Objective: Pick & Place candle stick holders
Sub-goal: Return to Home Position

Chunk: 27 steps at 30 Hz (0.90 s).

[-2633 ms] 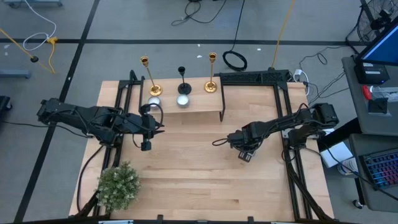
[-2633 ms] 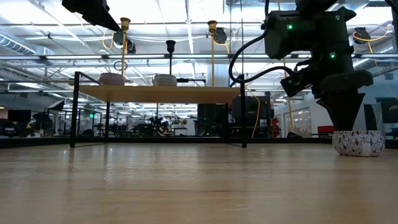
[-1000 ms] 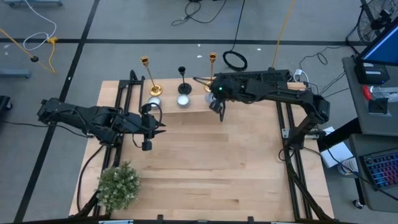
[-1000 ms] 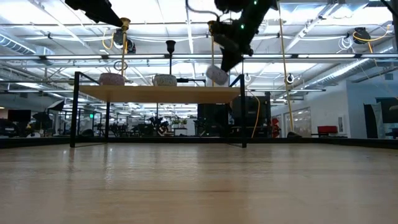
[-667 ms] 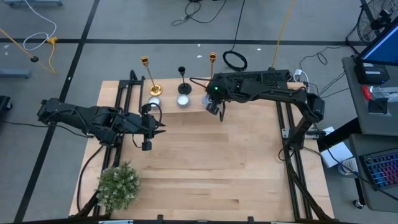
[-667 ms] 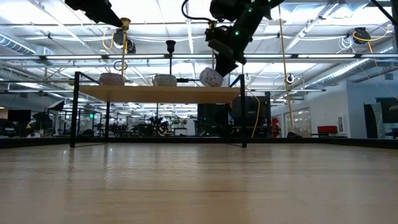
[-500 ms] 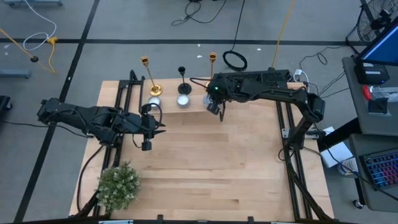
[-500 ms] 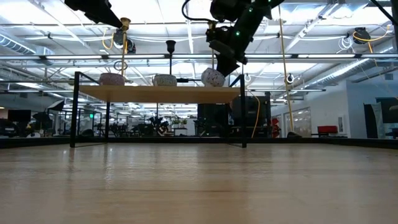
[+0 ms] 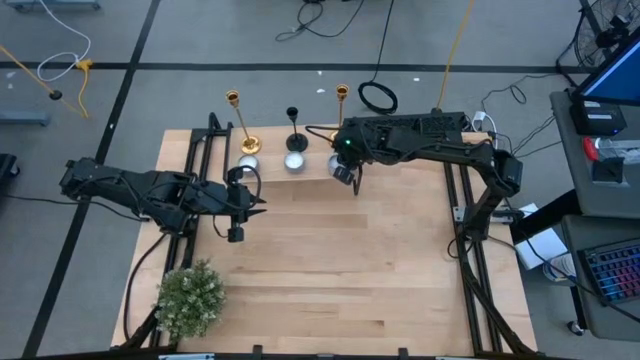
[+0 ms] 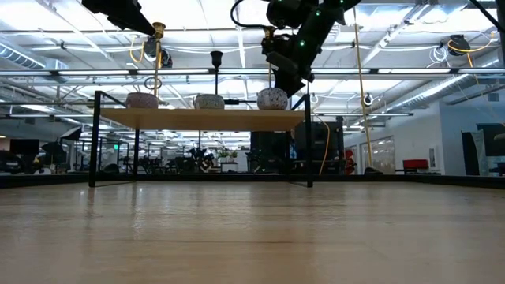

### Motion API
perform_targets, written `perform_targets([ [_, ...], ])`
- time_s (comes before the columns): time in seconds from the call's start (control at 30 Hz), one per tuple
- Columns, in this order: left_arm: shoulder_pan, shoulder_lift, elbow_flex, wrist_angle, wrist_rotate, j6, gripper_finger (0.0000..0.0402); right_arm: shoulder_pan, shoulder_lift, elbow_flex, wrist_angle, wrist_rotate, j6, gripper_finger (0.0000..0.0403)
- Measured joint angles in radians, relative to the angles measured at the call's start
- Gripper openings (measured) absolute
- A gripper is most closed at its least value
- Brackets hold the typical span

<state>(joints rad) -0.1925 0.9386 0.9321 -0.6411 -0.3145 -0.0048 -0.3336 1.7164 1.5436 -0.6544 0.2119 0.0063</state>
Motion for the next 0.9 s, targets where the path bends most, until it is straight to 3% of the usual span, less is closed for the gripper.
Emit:
perform_targets([
  [0.6, 0.000, 0.000, 0.000, -0.003, 0.001, 0.000, 0.0097, 0.008, -0.004, 0.000, 0.059, 0.023, -0.056, 0.0112],
  [0.9, 0.000, 0.000, 0.000, -0.016, 0.000, -0.005, 0.0097, 0.061, -0.098, 0.000, 0.045, 0.023, -0.071, 0.0110],
])
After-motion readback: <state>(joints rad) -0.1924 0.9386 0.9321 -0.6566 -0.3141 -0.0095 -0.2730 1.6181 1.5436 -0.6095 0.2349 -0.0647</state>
